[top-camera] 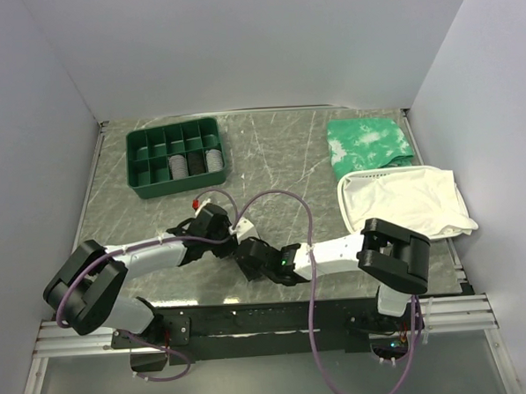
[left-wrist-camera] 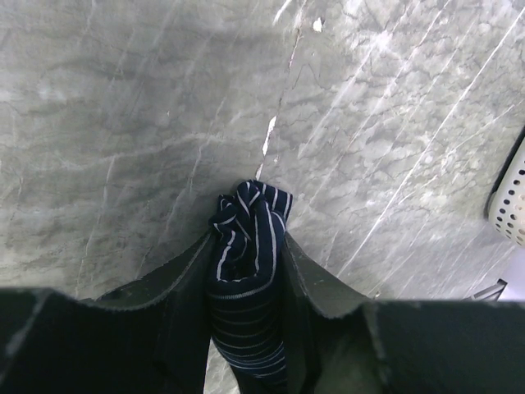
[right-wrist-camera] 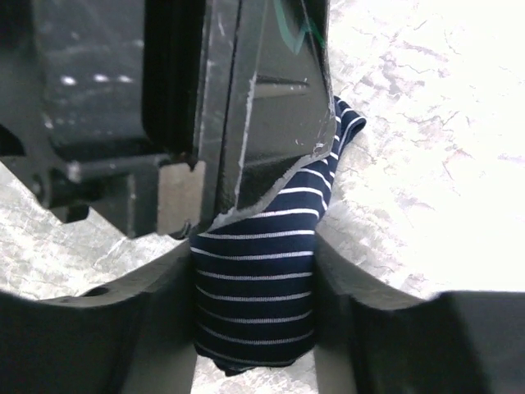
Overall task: Roll the underwear
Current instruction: Roll the underwear to the center of the board, then pick up the underwear from the center of the board.
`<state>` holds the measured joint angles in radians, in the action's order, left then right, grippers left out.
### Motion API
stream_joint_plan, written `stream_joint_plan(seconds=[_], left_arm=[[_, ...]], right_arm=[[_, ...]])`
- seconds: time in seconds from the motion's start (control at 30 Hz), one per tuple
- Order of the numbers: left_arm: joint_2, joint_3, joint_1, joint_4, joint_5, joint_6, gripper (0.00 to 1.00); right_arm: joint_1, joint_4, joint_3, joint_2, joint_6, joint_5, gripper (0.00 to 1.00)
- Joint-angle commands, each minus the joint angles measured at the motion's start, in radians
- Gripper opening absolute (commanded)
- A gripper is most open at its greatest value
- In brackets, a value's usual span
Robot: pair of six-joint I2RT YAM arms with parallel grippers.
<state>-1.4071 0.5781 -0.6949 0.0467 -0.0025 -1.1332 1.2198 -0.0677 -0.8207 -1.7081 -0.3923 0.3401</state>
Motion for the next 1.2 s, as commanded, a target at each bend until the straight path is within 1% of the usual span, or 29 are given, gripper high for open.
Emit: stream_joint_plan(seconds=[0.0, 0.03, 0.07, 0.1, 0.13, 0.17, 0.23, 0.27, 0.4, 0.43, 0.47, 0.57, 0.63, 0.67, 0.73, 0.77, 0.83, 0.87, 0.93, 0.97, 1.03, 1.07, 1.17], left_arm=[[0.008, -0.001, 0.014, 0.012, -0.011, 0.033, 0.38], [0.010, 0.000, 0.015, 0.013, -0.013, 0.032, 0.38], [0.013, 0.002, 0.017, 0.018, -0.013, 0.033, 0.39], [0.014, 0.003, 0.024, 0.024, -0.013, 0.032, 0.41], [0.019, 0.006, 0.029, 0.027, -0.014, 0.033, 0.43], [0.022, 0.011, 0.035, 0.033, -0.017, 0.035, 0.51], [0.034, 0.028, 0.052, 0.068, -0.040, 0.044, 0.61], [0.040, 0.037, 0.060, 0.090, -0.054, 0.052, 0.70], [0.088, 0.074, 0.122, 0.165, -0.100, 0.085, 0.78], [0.115, 0.092, 0.135, 0.176, -0.106, 0.090, 0.84], [0.131, 0.103, 0.150, 0.185, -0.114, 0.105, 0.87], [0.181, 0.160, 0.227, 0.241, -0.157, 0.142, 0.91], [0.198, 0.201, 0.267, 0.265, -0.171, 0.167, 0.96], [0.198, 0.216, 0.320, 0.272, -0.172, 0.196, 0.97], [0.185, 0.262, 0.377, 0.280, -0.168, 0.225, 0.97], [0.177, 0.279, 0.440, 0.283, -0.159, 0.255, 0.97], [0.145, 0.334, 0.500, 0.286, -0.137, 0.283, 0.98], [0.129, 0.351, 0.555, 0.277, -0.131, 0.308, 0.98], [0.077, 0.405, 0.612, 0.265, -0.085, 0.326, 0.98], [0.059, 0.422, 0.662, 0.256, -0.070, 0.337, 0.98], [0.007, 0.471, 0.695, 0.216, -0.007, 0.345, 0.98], [-0.012, 0.489, 0.745, 0.205, -0.005, 0.349, 0.98], [-0.084, 0.560, 0.781, 0.157, 0.038, 0.372, 0.98]], right_arm=[[0.007, 0.060, -0.001, -0.048, -0.033, 0.004, 0.38], [0.007, 0.081, -0.006, -0.050, -0.031, -0.001, 0.31], [0.007, 0.083, -0.009, -0.051, -0.031, -0.001, 0.21], [0.007, 0.094, -0.012, -0.053, -0.033, -0.003, 0.17], [0.006, 0.095, -0.012, -0.053, -0.034, -0.004, 0.12], [0.007, 0.094, -0.009, -0.050, -0.036, -0.012, 0.01], [0.006, 0.092, 0.008, -0.027, -0.051, -0.013, 0.00], [0.006, 0.094, 0.015, -0.016, -0.065, -0.012, 0.00], [0.004, 0.118, 0.044, 0.069, -0.089, -0.006, 0.00], [0.003, 0.124, 0.046, 0.086, -0.098, -0.001, 0.00], [0.003, 0.131, 0.046, 0.103, -0.100, 0.003, 0.00], [-0.008, 0.169, 0.034, 0.182, -0.102, 0.017, 0.00], [-0.019, 0.192, 0.012, 0.238, -0.088, 0.013, 0.00], [-0.031, 0.203, 0.002, 0.252, -0.082, 0.014, 0.00], [-0.046, 0.229, -0.029, 0.292, -0.062, 0.011, 0.00], [-0.054, 0.235, -0.038, 0.301, -0.056, 0.010, 0.00], [-0.085, 0.247, -0.060, 0.324, -0.037, -0.003, 0.00], [-0.095, 0.249, -0.064, 0.330, -0.033, -0.006, 0.00], [-0.129, 0.240, -0.070, 0.347, -0.022, -0.029, 0.00], [-0.143, 0.233, -0.072, 0.352, -0.019, -0.033, 0.00], [-0.169, 0.227, -0.081, 0.360, -0.016, -0.044, 0.00], [-0.180, 0.221, -0.084, 0.361, -0.016, -0.067, 0.00], [-0.207, 0.212, -0.100, 0.370, -0.014, -0.102, 0.00]])
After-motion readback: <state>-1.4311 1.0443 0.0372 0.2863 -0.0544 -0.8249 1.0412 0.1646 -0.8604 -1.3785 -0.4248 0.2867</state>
